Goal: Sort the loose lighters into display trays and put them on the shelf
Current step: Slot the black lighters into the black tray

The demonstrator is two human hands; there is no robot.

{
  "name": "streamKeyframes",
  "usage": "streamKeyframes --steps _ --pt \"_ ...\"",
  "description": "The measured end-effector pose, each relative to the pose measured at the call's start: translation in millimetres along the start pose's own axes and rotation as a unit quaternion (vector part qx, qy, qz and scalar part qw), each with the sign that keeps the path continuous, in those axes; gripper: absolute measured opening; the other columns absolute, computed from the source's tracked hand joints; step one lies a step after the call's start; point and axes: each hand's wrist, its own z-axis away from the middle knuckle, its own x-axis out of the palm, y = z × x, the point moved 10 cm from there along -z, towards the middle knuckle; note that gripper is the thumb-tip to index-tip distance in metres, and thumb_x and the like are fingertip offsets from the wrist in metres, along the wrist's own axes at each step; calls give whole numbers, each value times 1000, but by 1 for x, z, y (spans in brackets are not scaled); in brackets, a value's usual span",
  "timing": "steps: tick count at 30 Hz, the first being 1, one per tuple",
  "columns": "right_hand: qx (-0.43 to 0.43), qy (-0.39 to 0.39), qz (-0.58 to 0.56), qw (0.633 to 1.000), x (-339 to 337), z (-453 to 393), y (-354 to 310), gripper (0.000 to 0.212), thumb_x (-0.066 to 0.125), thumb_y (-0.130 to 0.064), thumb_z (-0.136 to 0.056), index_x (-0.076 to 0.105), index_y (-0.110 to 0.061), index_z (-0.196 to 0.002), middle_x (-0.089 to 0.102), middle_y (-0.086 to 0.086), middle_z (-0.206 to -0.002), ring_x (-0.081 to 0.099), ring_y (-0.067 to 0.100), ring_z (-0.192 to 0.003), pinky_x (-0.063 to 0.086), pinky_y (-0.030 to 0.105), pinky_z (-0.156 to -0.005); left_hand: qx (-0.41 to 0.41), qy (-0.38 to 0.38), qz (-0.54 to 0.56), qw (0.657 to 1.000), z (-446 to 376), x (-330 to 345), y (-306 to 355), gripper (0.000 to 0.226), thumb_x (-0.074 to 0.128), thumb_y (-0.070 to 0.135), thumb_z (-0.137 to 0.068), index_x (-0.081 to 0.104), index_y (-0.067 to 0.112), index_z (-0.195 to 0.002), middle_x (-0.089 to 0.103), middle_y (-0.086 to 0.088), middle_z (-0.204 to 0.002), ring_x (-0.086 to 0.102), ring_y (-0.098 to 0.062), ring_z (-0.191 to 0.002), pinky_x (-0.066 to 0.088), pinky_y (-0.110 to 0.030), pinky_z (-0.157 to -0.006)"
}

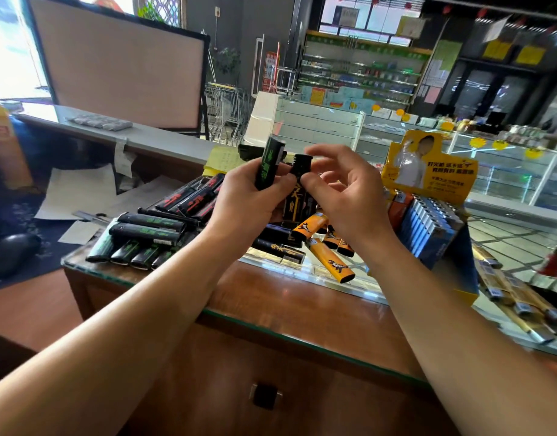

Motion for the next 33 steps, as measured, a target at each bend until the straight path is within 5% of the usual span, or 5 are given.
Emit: streamKeyframes --steps 11,17,25,30,33 --pt "63 79 -94 990 -21 -7 22 17 70 -5 -85 65 -19 -93 69 0 -82 68 15 -74 59 34 -65 -13 36 21 999 -5 -12 -7 7 67 9 -92 67 10 -85 71 -12 -82 71 -19 -70 60 -31 -65" --pt "42 108 22 993 -29 -6 30 17 71 -12 -85 62 -23 -94 67 -7 -84 67 5 -71 57 27 -63 -67 49 -34 996 -9 -21 -19 25 60 33 -96 54 13 -82 42 3 -56 37 -11 -44 35 -25 -42" --pt "9 54 114 992 -2 -5 28 18 72 -11 -83 60 -23 -90 64 -15 -78 64 -5 -71 44 6 -59 -97 30 -58 993 -6 -25 -24 14 49 6 -92 59 11 -83 62 -4 -63 45 -14 -45 37 -25 -42" --pt "-24 11 212 977 12 -6 33 16 72 -15 -83 66 -22 -95 64 -9 -85 58 17 -82 48 29 -71 -66 54 -12 996 -5 -29 -15 16 54 4 -88 61 12 -77 63 -5 -65 46 -13 -46 39 -24 -41" --pt "-9 1 234 972 14 -8 42 15 71 -16 -85 65 -20 -98 66 -4 -90 56 18 -86 43 27 -71 -44 57 -16 997 -5 -29 -11 15 55 4 -88 63 13 -78 63 -3 -64 46 -13 -46 38 -24 -43"
